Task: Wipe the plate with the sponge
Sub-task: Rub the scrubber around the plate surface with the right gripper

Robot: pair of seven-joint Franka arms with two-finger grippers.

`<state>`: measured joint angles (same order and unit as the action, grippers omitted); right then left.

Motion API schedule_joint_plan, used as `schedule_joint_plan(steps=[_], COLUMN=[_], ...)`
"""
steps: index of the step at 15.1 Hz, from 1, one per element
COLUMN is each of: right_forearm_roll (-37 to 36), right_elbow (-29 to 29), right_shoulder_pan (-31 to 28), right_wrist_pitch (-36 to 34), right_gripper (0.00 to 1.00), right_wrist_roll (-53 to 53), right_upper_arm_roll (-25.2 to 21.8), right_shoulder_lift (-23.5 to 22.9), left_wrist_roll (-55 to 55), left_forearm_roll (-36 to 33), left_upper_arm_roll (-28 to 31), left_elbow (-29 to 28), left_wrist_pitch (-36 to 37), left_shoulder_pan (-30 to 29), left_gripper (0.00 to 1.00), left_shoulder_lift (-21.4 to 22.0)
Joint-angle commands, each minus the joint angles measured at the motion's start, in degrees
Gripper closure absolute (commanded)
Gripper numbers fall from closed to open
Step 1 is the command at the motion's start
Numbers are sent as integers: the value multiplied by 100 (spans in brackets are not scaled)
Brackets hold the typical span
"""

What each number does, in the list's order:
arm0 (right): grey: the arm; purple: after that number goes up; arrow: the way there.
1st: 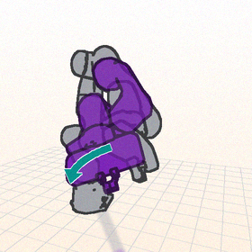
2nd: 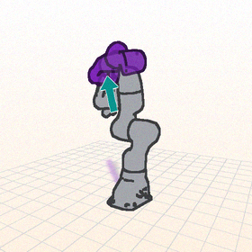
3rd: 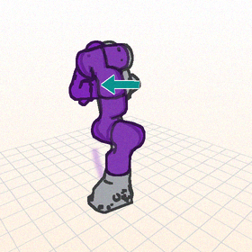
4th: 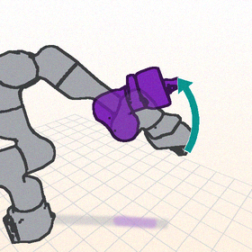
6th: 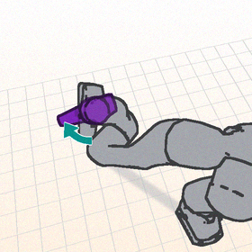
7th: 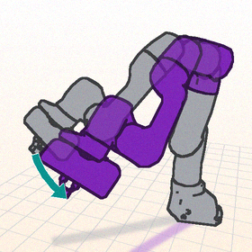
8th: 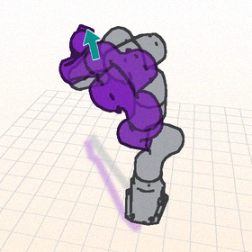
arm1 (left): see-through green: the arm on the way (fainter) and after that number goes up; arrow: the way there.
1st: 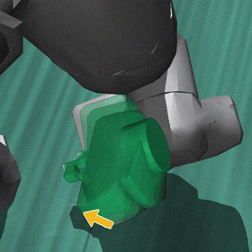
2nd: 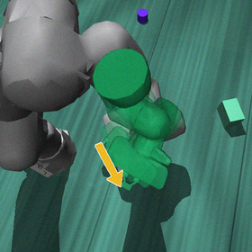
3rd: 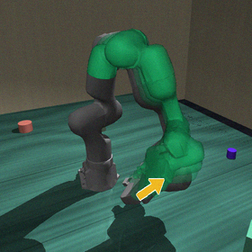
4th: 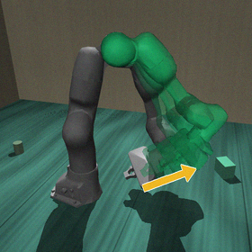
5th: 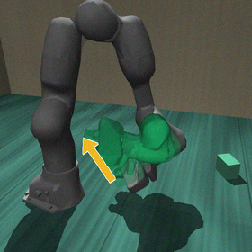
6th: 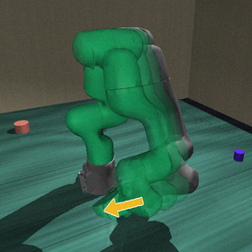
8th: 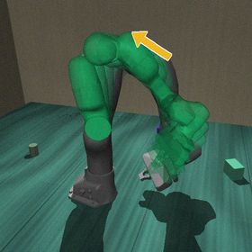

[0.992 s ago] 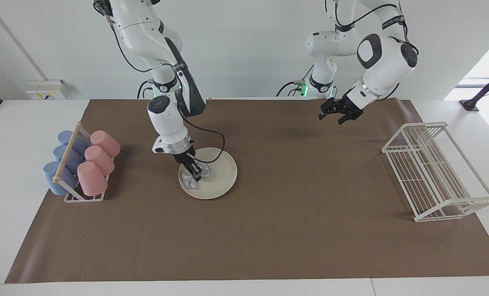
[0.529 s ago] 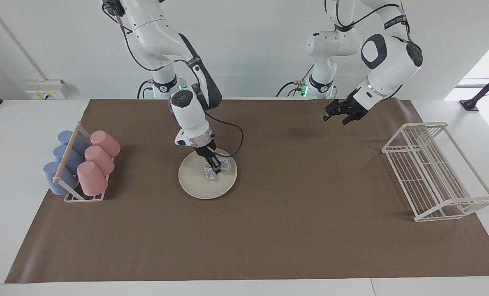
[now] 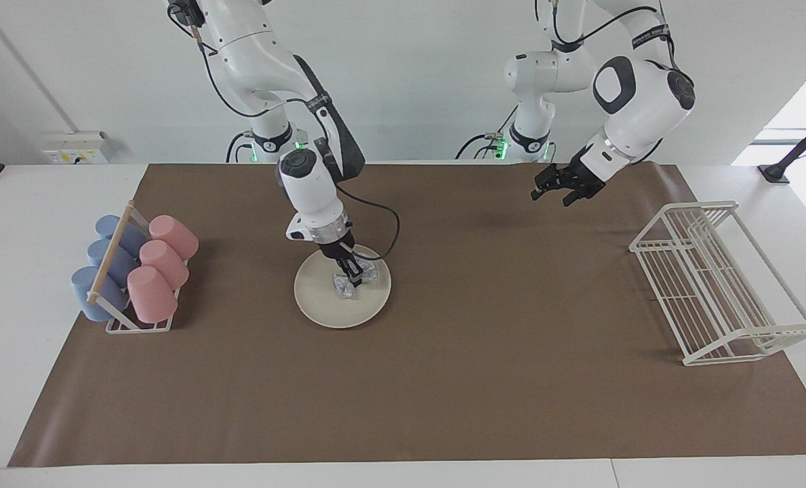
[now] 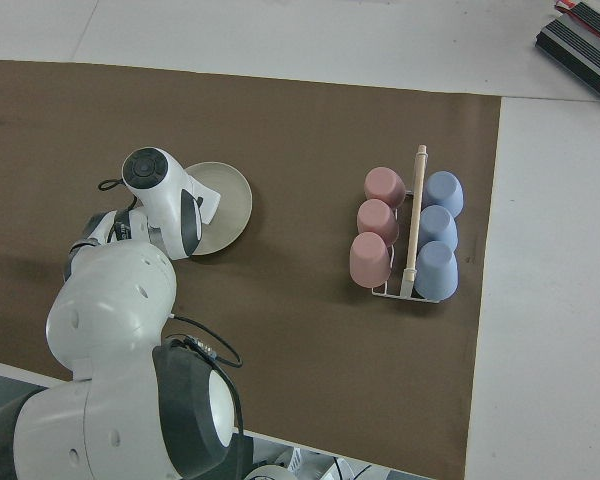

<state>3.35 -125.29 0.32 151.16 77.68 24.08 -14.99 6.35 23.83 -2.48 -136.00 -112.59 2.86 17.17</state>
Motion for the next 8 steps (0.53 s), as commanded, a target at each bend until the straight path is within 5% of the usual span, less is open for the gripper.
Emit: schedule_joint_plan(steps=[1, 3, 8], right_forearm_roll=[-10, -1, 16], right_elbow=[459, 925, 1770], right_shoulder_pan=[-67, -67, 73], right_wrist_pitch=[-1277, -2253, -4012], right_gripper=[100, 100, 100], right_wrist_roll=[229, 317, 852], right_upper_arm_roll=[35, 44, 88], right_shoulder_lift=[487, 830, 1770], left_wrist_roll=[-133, -134, -81], left_forearm_roll=[-106, 103, 2481], left_upper_arm_roll=[-24, 37, 160], left_elbow=[64, 82, 170], left_wrist_pitch=[-44, 96, 684], left_shoulder_pan=[-40, -93, -181], left_gripper=[0, 0, 0], left_shoulder_lift=[-65, -56, -47])
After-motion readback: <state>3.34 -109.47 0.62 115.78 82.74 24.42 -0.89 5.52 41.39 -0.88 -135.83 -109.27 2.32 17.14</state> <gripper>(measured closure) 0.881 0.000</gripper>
